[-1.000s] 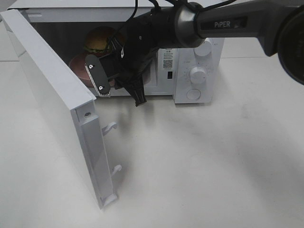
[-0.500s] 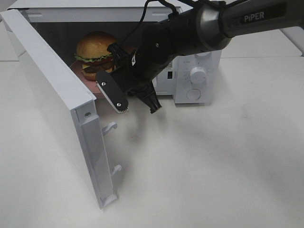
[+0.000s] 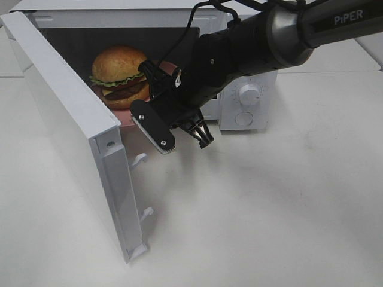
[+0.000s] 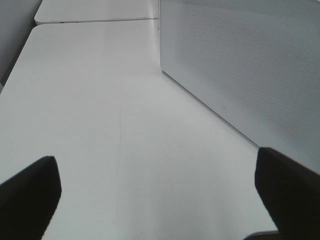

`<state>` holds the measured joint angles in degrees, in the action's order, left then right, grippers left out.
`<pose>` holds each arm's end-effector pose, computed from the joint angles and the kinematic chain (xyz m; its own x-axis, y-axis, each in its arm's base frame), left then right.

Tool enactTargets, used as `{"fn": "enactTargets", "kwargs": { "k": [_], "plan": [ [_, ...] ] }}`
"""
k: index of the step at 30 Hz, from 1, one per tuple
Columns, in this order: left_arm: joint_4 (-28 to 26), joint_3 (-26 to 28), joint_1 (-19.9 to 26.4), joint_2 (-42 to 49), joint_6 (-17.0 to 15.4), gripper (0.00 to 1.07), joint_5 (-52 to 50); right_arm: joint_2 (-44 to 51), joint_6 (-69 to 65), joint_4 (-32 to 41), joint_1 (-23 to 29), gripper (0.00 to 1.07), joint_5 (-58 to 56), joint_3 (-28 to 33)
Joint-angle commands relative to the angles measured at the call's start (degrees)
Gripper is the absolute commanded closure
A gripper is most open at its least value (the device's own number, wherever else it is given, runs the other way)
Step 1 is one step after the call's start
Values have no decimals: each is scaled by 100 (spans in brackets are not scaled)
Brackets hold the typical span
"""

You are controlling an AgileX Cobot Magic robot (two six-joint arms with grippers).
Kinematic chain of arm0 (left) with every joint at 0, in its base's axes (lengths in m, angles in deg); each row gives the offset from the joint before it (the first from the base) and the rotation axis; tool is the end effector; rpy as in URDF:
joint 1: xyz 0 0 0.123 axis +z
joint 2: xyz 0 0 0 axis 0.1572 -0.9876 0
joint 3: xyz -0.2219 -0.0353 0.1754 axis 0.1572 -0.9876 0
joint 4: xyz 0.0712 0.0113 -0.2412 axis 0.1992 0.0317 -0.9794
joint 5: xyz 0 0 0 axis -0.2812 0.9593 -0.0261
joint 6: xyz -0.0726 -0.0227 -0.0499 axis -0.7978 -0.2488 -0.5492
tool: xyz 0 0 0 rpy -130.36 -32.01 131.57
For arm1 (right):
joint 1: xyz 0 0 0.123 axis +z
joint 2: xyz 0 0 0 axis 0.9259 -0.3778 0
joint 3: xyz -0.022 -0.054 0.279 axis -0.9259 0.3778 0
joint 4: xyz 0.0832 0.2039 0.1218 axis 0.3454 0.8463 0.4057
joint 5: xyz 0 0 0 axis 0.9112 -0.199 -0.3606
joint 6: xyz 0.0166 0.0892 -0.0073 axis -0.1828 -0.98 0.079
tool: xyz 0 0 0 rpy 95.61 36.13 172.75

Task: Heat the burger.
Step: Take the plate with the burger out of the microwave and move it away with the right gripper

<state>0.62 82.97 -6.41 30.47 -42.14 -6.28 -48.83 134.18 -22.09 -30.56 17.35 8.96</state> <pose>-0.0087 -0.0100 0.2816 -0.4450 0.0400 -0.8946 0.0751 0.9972 0.0072 0.3611 0.2750 0.1623 0.7041 -0.6997 0.1211 -0.4627 -0.5814 -0.6693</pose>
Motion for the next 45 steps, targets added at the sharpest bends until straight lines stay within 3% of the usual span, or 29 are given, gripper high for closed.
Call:
{"fn": "enactTargets", "kwargs": {
  "k": [1,7,28,45],
  "plan": [
    [-11,-23,-6,97,0,9,-52,258,201,149,-40,107,561,109],
    [-11,-23,-6,97,0,9,-52,556,395,298,-97,107,1220,619],
    [-11,-23,-6,97,0,9,-52,1639,716,476,-103,107,1851,2235],
    [-11,-23,-6,97,0,9,-52,2429,206,470,-86,107,1982,3042]
  ]
}}
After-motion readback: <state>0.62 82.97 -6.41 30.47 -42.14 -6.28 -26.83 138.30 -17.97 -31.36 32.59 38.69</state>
